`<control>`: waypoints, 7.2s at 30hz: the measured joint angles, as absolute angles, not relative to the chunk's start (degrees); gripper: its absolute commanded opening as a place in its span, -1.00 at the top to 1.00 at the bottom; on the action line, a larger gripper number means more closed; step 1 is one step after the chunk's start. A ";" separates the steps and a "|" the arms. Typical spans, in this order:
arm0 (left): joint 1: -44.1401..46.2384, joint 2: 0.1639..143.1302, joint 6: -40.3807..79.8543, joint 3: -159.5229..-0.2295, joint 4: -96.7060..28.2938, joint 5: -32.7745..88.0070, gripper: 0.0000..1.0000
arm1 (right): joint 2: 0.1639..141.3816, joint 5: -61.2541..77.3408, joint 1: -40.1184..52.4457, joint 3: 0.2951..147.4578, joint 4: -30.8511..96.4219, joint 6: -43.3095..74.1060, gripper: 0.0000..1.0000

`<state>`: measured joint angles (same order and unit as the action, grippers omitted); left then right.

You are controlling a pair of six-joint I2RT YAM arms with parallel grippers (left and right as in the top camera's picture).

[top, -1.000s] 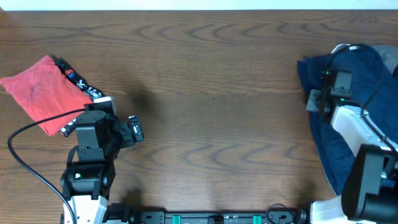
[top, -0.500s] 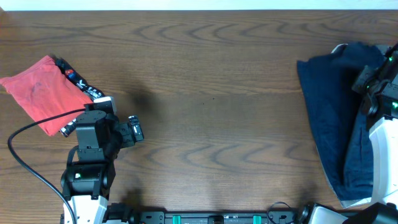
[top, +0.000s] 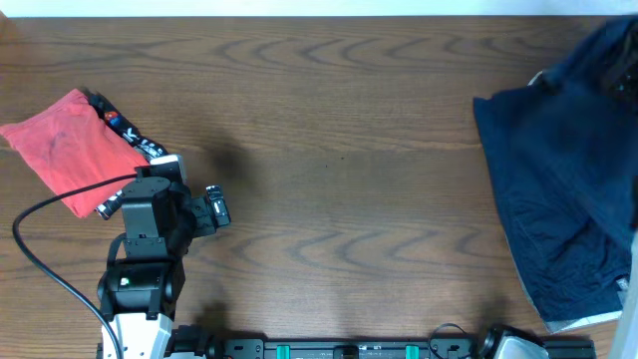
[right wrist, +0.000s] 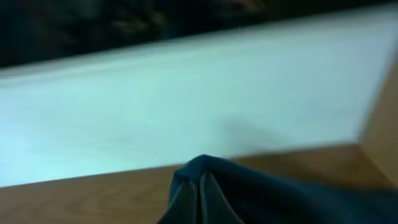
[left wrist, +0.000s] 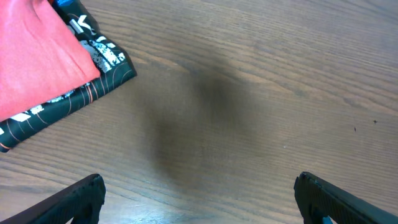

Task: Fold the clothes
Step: 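Drag the navy shorts with the right gripper toward the table center, then reach the left gripper to the shorts' waistband and grasp it, then pull the shorts leftward with the left gripper, spreading them flat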

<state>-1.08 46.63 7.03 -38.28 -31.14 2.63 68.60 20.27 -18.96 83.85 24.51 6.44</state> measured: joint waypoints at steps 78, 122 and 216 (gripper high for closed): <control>38.37 99.07 38.68 -38.61 21.74 25.65 -0.96 | 96.49 -5.82 -9.21 80.60 66.48 18.92 -0.98; 47.46 105.65 74.76 -40.91 31.48 14.22 -0.13 | 96.49 -4.27 -9.21 80.60 67.92 18.90 -0.98; 34.54 90.80 58.72 -41.21 -22.98 26.20 0.86 | 96.49 8.16 -9.34 80.60 66.81 9.08 -0.98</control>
